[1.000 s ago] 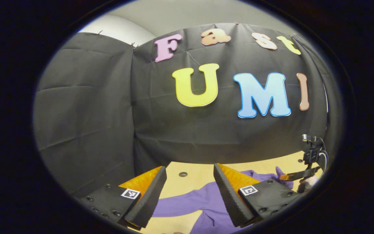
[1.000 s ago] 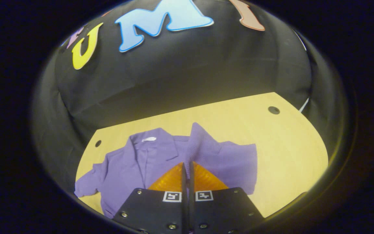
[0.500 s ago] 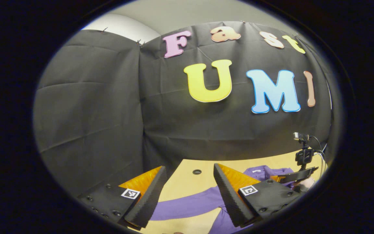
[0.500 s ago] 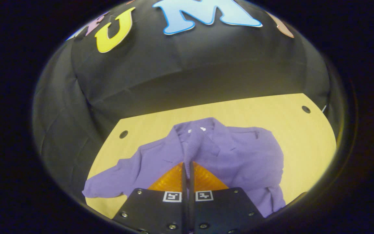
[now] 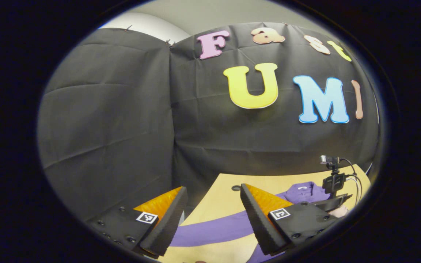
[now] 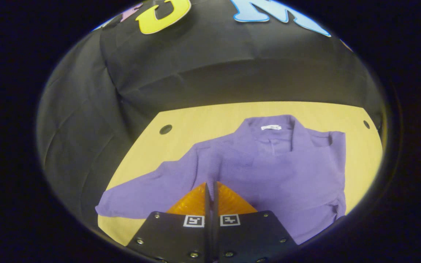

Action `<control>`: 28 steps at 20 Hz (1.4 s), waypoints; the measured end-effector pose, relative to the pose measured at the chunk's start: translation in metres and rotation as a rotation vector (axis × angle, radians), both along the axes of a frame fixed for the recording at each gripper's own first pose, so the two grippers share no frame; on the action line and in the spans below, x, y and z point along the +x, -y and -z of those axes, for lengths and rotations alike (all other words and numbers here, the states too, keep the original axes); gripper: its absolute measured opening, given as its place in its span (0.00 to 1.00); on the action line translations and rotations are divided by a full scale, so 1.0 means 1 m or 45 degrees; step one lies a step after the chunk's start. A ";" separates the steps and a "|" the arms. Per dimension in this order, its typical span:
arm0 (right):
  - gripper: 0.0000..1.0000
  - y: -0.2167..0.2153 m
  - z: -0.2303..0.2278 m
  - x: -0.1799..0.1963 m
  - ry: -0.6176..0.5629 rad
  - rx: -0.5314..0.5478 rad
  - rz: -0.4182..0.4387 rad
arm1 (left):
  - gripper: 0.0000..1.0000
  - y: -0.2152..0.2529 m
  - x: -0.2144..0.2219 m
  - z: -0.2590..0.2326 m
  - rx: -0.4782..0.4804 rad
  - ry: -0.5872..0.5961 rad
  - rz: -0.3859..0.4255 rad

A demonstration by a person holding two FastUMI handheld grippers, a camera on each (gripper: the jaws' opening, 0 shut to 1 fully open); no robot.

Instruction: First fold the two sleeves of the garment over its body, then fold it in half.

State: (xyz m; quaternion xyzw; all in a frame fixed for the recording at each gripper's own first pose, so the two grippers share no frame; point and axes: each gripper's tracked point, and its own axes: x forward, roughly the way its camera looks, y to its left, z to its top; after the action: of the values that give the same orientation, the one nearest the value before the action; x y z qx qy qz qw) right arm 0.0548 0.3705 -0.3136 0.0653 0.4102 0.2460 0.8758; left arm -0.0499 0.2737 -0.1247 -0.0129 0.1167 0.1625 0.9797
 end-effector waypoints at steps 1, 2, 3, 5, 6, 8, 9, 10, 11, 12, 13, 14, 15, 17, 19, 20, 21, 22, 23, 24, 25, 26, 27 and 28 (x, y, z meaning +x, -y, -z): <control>0.01 -0.005 0.006 -0.002 -0.007 -0.015 -0.021 | 1.00 -0.005 -0.002 0.003 -0.001 -0.005 -0.009; 0.01 -0.012 0.013 -0.007 -0.015 -0.032 -0.051 | 1.00 -0.011 -0.004 0.007 -0.004 -0.011 -0.020; 0.01 -0.018 0.021 -0.014 -0.024 -0.055 -0.081 | 1.00 -0.018 -0.006 0.011 -0.011 -0.014 -0.030; 0.01 -0.020 0.031 -0.020 -0.036 -0.101 -0.119 | 1.00 -0.023 -0.008 0.018 -0.016 -0.024 -0.039; 0.01 -0.019 0.036 -0.025 -0.043 -0.122 -0.131 | 1.00 -0.025 -0.011 0.022 -0.017 -0.033 -0.046; 0.02 -0.019 0.044 -0.029 -0.053 -0.146 -0.146 | 1.00 -0.027 -0.010 0.029 -0.026 -0.044 -0.052; 0.02 -0.019 0.045 -0.029 -0.053 -0.150 -0.149 | 1.00 -0.029 -0.010 0.031 -0.033 -0.046 -0.055; 0.02 -0.019 0.046 -0.029 -0.054 -0.153 -0.149 | 1.00 -0.029 -0.010 0.033 -0.040 -0.048 -0.058; 0.03 -0.019 0.047 -0.030 -0.055 -0.155 -0.148 | 1.00 -0.030 -0.010 0.037 -0.047 -0.051 -0.060; 0.03 -0.022 0.047 -0.031 -0.066 -0.135 -0.156 | 1.00 -0.030 -0.011 0.040 -0.053 -0.052 -0.062; 0.00 -0.022 0.050 -0.031 -0.081 -0.121 -0.163 | 1.00 -0.029 -0.012 0.041 -0.061 -0.054 -0.062; 0.09 -0.019 0.052 -0.032 -0.096 -0.115 -0.164 | 1.00 -0.030 -0.012 0.045 -0.067 -0.058 -0.061; 0.18 -0.020 0.050 -0.033 -0.108 -0.098 -0.172 | 1.00 -0.028 -0.012 0.049 -0.072 -0.063 -0.059; 0.45 -0.018 0.042 -0.029 -0.071 -0.100 -0.155 | 1.00 -0.030 -0.011 0.060 -0.079 -0.077 -0.055; 0.57 -0.015 0.026 -0.034 -0.053 -0.088 -0.146 | 0.96 -0.033 -0.010 0.075 -0.080 -0.098 -0.053; 0.59 -0.013 0.021 -0.033 -0.049 -0.080 -0.141 | 0.96 -0.033 -0.008 0.083 -0.080 -0.105 -0.049; 0.59 -0.010 0.016 -0.032 -0.041 -0.076 -0.134 | 1.00 -0.034 -0.005 0.091 -0.080 -0.115 -0.045; 0.59 -0.005 0.012 -0.031 -0.035 -0.071 -0.130 | 0.96 -0.037 -0.002 0.101 -0.077 -0.128 -0.042; 0.59 -0.002 0.007 -0.031 -0.030 -0.067 -0.127 | 0.98 -0.040 -0.001 0.112 -0.078 -0.146 -0.047; 0.59 0.003 0.004 -0.031 -0.026 -0.068 -0.125 | 1.00 -0.041 0.000 0.124 -0.089 -0.158 -0.046; 0.59 0.009 -0.001 -0.032 -0.021 -0.073 -0.122 | 1.00 -0.044 0.001 0.134 -0.104 -0.169 -0.053; 0.59 0.015 -0.003 -0.032 -0.015 -0.082 -0.118 | 1.00 -0.049 -0.001 0.146 -0.122 -0.180 -0.062; 0.59 0.022 -0.006 -0.032 -0.012 -0.091 -0.114 | 1.00 -0.055 -0.001 0.156 -0.140 -0.192 -0.078; 0.59 0.027 -0.007 -0.034 -0.011 -0.100 -0.110 | 0.96 -0.057 0.001 0.168 -0.156 -0.202 -0.092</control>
State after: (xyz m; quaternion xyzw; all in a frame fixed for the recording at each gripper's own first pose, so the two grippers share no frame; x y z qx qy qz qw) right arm 0.0211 0.3432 -0.3064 0.0142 0.4258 0.2669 0.8645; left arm -0.0494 0.3311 -0.2925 -0.0643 0.2031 0.1908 0.9582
